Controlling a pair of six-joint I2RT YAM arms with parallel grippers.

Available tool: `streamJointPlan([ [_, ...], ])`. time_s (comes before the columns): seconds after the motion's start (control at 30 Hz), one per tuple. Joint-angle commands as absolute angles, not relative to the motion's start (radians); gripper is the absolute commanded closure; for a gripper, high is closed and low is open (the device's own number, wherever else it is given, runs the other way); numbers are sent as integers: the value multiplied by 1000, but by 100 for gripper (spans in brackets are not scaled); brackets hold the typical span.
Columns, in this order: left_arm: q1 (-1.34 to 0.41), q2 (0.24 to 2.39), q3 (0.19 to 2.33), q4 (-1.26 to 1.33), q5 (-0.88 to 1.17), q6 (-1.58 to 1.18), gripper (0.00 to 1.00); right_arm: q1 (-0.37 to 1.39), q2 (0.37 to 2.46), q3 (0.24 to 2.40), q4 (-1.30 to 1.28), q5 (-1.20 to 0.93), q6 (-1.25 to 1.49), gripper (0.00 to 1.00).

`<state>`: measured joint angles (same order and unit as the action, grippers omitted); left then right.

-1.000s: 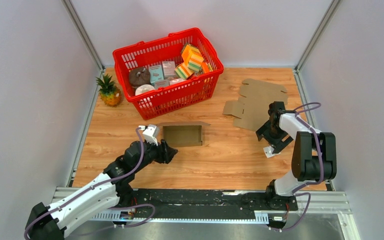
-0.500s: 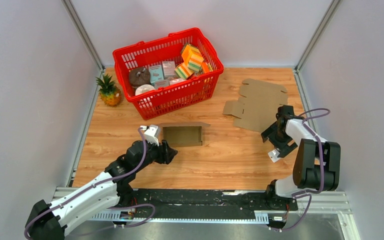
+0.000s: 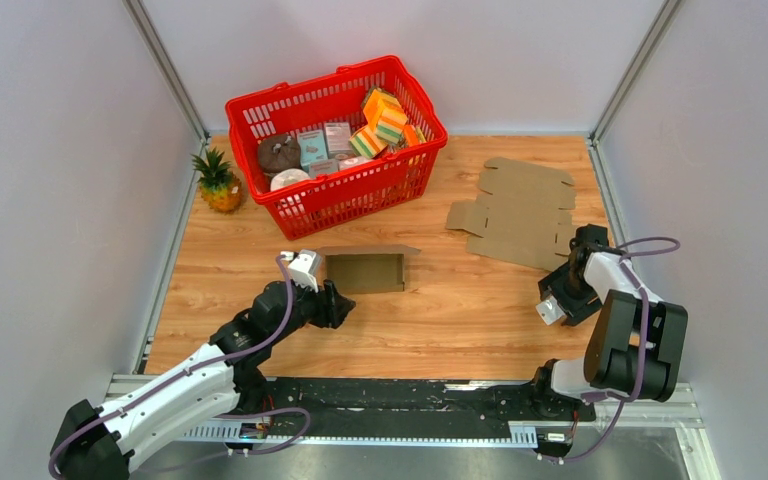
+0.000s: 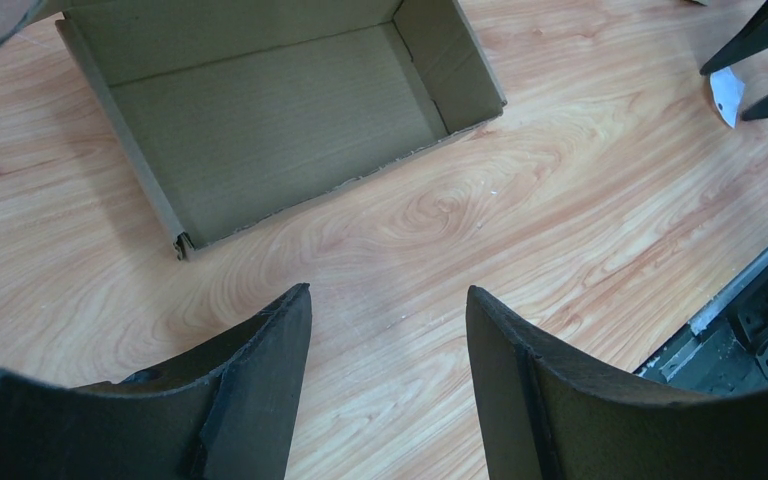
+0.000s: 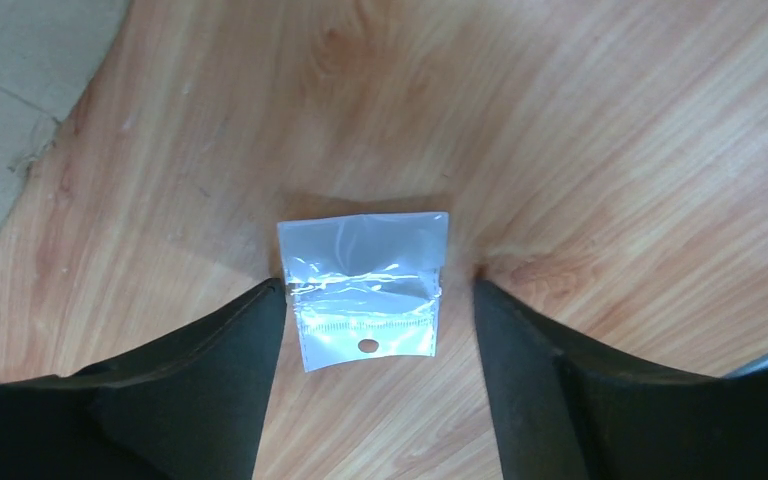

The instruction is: Fold the paper box

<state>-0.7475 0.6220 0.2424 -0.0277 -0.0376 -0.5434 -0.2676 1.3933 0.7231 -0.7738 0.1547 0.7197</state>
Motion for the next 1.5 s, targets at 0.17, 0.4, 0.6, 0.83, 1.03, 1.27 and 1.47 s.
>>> streamJointPlan([
  [0.17, -750, 603, 272, -3, -46, -520, 34, -271, 1391, 647, -672, 69, 718, 46],
  [0.4, -752, 601, 279, -8, -51, -522, 34, -249, 1327, 609, -608, 31, 707, 60],
  [0.6, -750, 571, 362, -138, -84, -508, 34, -59, 1166, 633, -615, 57, 678, 64],
  [0.83, -742, 457, 543, -429, -239, -488, 33, 464, 990, 644, -595, 236, 692, 66],
  [1.03, -742, 315, 614, -646, -379, -552, 32, 1069, 1083, 629, -388, 472, 755, 65],
  [1.27, -742, 244, 638, -805, -399, -653, 32, 1183, 1468, 865, -93, 534, 614, 64],
  [1.47, -742, 163, 637, -899, -373, -724, 34, 1145, 1681, 1092, -21, 652, 437, 54],
])
